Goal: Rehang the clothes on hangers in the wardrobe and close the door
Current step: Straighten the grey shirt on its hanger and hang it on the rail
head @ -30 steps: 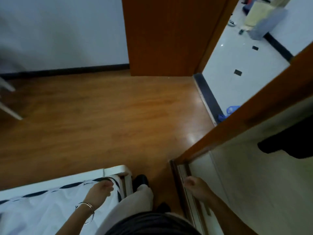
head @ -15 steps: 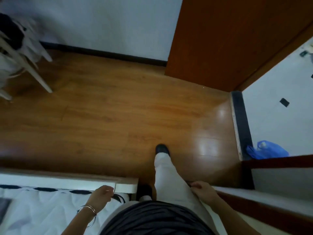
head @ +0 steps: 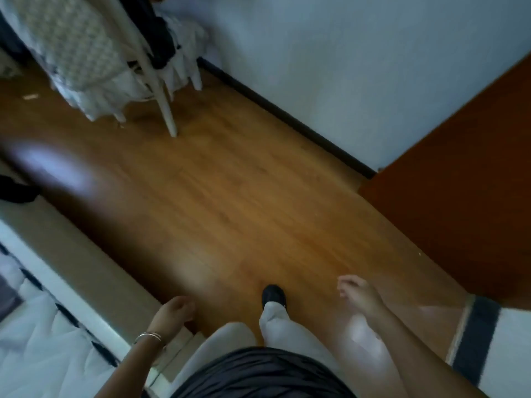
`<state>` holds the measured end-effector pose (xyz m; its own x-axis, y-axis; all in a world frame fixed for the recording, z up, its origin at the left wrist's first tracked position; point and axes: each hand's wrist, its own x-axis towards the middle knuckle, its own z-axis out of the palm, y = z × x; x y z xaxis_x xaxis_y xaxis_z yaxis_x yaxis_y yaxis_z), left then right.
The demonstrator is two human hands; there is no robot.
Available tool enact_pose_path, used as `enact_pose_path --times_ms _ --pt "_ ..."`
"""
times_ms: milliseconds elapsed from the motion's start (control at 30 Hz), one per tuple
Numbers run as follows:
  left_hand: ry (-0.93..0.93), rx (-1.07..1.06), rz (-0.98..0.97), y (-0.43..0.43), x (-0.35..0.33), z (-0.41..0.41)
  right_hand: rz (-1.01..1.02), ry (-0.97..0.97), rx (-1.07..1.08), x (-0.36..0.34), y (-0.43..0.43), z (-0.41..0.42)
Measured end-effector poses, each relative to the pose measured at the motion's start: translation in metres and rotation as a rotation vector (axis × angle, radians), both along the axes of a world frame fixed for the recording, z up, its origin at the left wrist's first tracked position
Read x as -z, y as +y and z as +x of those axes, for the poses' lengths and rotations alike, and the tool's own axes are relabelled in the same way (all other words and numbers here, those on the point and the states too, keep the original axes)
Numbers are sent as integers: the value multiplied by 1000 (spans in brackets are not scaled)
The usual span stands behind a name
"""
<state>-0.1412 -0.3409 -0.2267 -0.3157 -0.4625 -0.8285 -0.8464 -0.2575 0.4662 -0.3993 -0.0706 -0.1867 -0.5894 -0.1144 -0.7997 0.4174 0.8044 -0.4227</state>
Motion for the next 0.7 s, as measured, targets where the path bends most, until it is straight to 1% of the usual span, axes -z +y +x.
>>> enact_pose_path --times_ms 100,167,300,400,500,600,700 --pt "-12 -152 -83 -19 -10 5 29 -27 -158 9 -50 -43" --pt "-47 -308 -94 -29 -10 20 83 -77 -300 20 -92 -58" --pt "-173 -646 23 -48 2 51 93 -158 -613 32 -197 -67" --pt "-215 -844 120 -76 18 62 47 -149 -686 33 -287 -66" --pt "-230 -898 147 -126 19 57 45 -138 -726 28 -368 -64" --pt "-158 -1009 156 -197 19 47 56 -147 -797 19 -443 -63" --pt "-96 -1031 61 -269 4 33 56 -102 -842 16 -511 -68"
